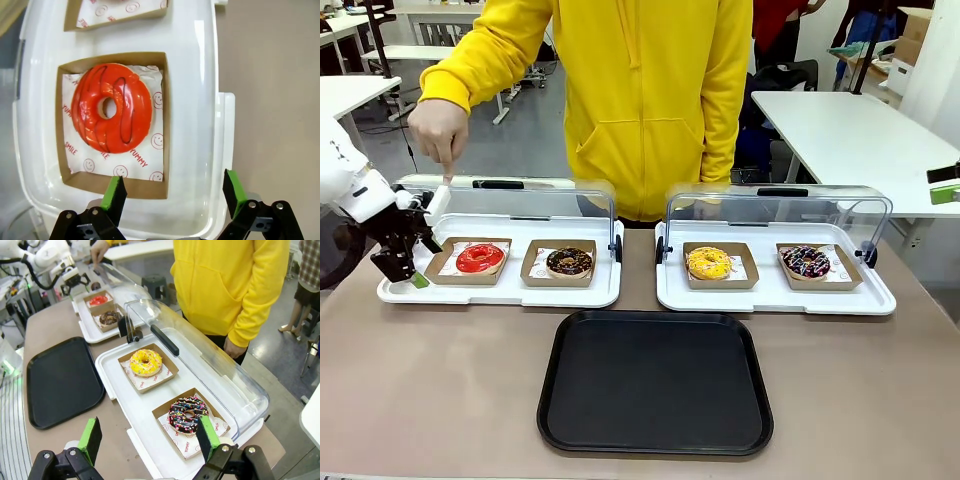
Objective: Move the first donut from the left to the tray.
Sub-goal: Pick up the Paper togo box containing the Donut indicated by the person and place it on the Handle tray.
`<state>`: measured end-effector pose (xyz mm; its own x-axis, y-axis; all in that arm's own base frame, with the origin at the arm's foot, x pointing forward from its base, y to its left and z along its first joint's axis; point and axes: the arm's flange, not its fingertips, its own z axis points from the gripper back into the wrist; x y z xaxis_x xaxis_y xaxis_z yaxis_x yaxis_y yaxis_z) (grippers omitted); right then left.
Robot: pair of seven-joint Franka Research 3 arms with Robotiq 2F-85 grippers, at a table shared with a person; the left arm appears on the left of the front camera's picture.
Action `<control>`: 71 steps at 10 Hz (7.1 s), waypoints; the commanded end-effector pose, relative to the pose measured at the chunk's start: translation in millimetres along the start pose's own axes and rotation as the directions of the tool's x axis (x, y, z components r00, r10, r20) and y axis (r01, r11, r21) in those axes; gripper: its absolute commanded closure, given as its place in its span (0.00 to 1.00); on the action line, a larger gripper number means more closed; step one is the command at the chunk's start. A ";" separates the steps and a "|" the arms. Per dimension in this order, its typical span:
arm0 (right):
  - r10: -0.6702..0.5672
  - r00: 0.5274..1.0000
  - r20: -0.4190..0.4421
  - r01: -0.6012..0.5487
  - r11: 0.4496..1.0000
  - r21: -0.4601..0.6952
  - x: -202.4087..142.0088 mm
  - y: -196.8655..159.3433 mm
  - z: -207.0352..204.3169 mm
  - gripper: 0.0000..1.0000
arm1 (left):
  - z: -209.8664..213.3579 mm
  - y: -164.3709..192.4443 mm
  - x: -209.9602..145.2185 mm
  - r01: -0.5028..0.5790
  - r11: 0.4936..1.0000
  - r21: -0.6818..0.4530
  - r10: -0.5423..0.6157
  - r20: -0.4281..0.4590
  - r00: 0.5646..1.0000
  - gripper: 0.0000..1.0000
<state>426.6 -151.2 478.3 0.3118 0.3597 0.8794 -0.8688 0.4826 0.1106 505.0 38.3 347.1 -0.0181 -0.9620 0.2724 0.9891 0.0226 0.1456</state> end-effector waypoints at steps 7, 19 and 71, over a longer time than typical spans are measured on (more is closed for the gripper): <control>0.008 1.000 0.030 -0.008 1.000 0.000 2.3 -1.6 -0.8 0.00 | -34.3 9.2 4.6 0.076 0.997 -0.003 -0.076 -0.098 0.992 0.00; 0.008 1.000 0.030 -0.008 1.000 0.000 2.3 -1.6 -0.8 0.00 | -40.1 11.3 8.9 0.053 0.994 -0.092 -0.065 -0.133 0.989 0.96; 0.008 1.000 0.030 -0.008 1.000 0.000 2.3 -1.6 -0.8 0.00 | -102.3 -275.0 346.1 0.150 0.988 -0.031 -0.151 -0.032 0.988 0.42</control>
<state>426.6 -151.4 478.2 0.3128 0.3603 0.8788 -0.8687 0.4826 0.1114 262.5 -347.8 309.5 -0.1886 -0.9625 0.1948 0.9741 -0.1582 0.1614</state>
